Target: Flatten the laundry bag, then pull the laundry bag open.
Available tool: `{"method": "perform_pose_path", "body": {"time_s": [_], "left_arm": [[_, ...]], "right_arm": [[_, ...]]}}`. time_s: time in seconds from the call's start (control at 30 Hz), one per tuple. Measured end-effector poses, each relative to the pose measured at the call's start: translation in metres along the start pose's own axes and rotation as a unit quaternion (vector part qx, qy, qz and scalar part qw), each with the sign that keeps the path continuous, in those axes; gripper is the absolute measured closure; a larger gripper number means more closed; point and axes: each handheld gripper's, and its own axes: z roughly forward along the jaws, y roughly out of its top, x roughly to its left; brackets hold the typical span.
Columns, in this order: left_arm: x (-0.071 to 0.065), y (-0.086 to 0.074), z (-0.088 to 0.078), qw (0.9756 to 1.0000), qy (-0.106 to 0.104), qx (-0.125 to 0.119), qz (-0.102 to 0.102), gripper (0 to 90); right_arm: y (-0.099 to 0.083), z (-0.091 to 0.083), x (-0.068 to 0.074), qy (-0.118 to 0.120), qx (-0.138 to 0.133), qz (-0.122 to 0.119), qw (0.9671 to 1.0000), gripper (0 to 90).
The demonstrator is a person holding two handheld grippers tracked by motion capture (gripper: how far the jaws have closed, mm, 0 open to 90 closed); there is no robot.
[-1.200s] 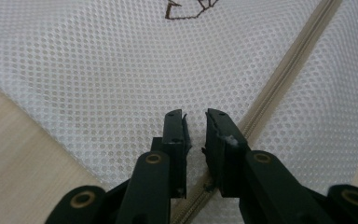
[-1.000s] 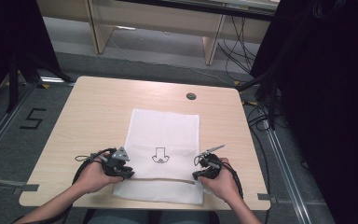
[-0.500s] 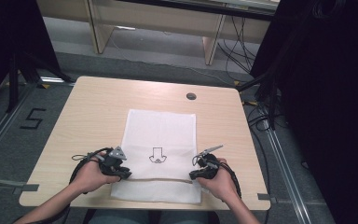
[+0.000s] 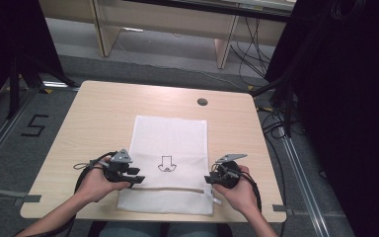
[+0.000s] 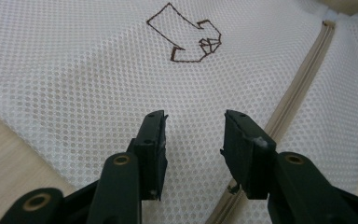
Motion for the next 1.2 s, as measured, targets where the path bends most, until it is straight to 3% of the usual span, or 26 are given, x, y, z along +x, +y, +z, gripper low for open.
{"method": "perform_pose_path", "body": {"time_s": [0.13, 0.23, 0.27, 0.33, 0.43, 0.53, 0.57, 0.63, 0.7, 0.73, 0.8, 0.83, 0.9, 1.0, 1.03, 1.1, 1.17, 1.2], "left_arm": [[0.003, -0.001, -0.001, 0.9998, -0.002, -0.007, -0.016, 55.7], [0.003, -0.001, -0.001, 0.9997, 0.002, -0.015, -0.019, 52.1], [0.003, -0.001, -0.001, 0.9996, 0.002, -0.019, -0.02, 50.5], [0.002, 0.0, -0.001, 0.9995, 0.0, -0.024, -0.021, 49.2], [0.001, 0.001, -0.001, 0.9995, 0.001, -0.028, -0.012, 48.8], [-0.001, 0.001, -0.001, 0.9996, 0.007, -0.028, -0.005, 49.0], [-0.002, 0.001, 0.001, 0.9996, 0.001, -0.027, -0.007, 49.5], [-0.003, 0.001, 0.001, 0.9998, 0.004, -0.022, 0.001, 51.7], [-0.003, 0.002, 0.001, 0.9997, 0.002, -0.025, 0.002, 52.8], [-0.003, 0.003, 0.001, 0.9996, 0.001, -0.027, -0.003, 53.2], [-0.003, 0.004, 0.001, 0.9995, 0.005, -0.031, 0.009, 54.5], [-0.003, 0.004, 0.001, 0.9995, 0.005, -0.032, 0.007, 55.2], [-0.003, 0.004, 0.0, 0.9994, 0.011, -0.032, 0.013, 55.6], [-0.004, 0.003, 0.001, 0.9993, 0.005, -0.032, 0.016, 56.4], [-0.004, 0.002, 0.001, 0.9991, 0.002, -0.036, 0.021, 56.8], [-0.004, 0.003, 0.0, 0.9991, 0.003, -0.035, 0.023, 57.4], [-0.004, 0.004, 0.0, 0.9991, 0.004, -0.034, 0.024, 57.5], [-0.006, 0.005, 0.001, 0.9992, 0.005, -0.034, 0.018, 57.7]], "right_arm": [[-0.002, -0.008, -0.002, -0.007, 0.014, -0.019, 0.9997, 72.5], [-0.003, -0.01, -0.001, -0.015, 0.002, -0.018, 0.9997, 77.2], [-0.001, -0.013, -0.001, -0.012, 0.018, -0.016, 0.9996, 78.9], [0.0, -0.013, -0.001, -0.008, 0.023, -0.011, 0.9996, 81.5], [-0.001, -0.01, 0.0, 0.001, 0.022, -0.008, 0.9997, 82.8], [-0.001, -0.01, 0.001, 0.005, 0.043, -0.004, 0.9991, 83.0], [-0.001, -0.009, 0.002, 0.008, 0.046, 0.003, 0.9989, 82.3], [-0.001, -0.008, 0.001, 0.01, 0.061, -0.003, 0.9981, 82.2], [-0.002, -0.008, 0.002, 0.005, 0.07, 0.01, 0.9975, 85.2], [-0.002, -0.009, 0.002, 0.007, 0.072, 0.01, 0.9973, 87.6], [-0.002, -0.011, 0.002, 0.01, 0.064, 0.008, 0.9978, 90.0], [-0.002, -0.014, 0.005, -0.004, 0.073, 0.022, 0.9971, 90.0], [-0.002, -0.014, 0.006, -0.006, 0.08, 0.019, 0.9966, 90.0], [-0.002, -0.014, 0.008, 0.001, 0.076, 0.015, 0.997, 90.0], [-0.001, -0.015, 0.011, 0.001, 0.085, 0.027, 0.996, 90.0], [0.0, -0.012, 0.012, 0.009, 0.081, 0.019, 0.9965, 90.0], [0.001, -0.008, 0.017, 0.012, 0.099, 0.029, 0.9946, 90.0], [0.0, -0.006, 0.017, 0.014, 0.097, 0.022, 0.995, 90.0]]}}
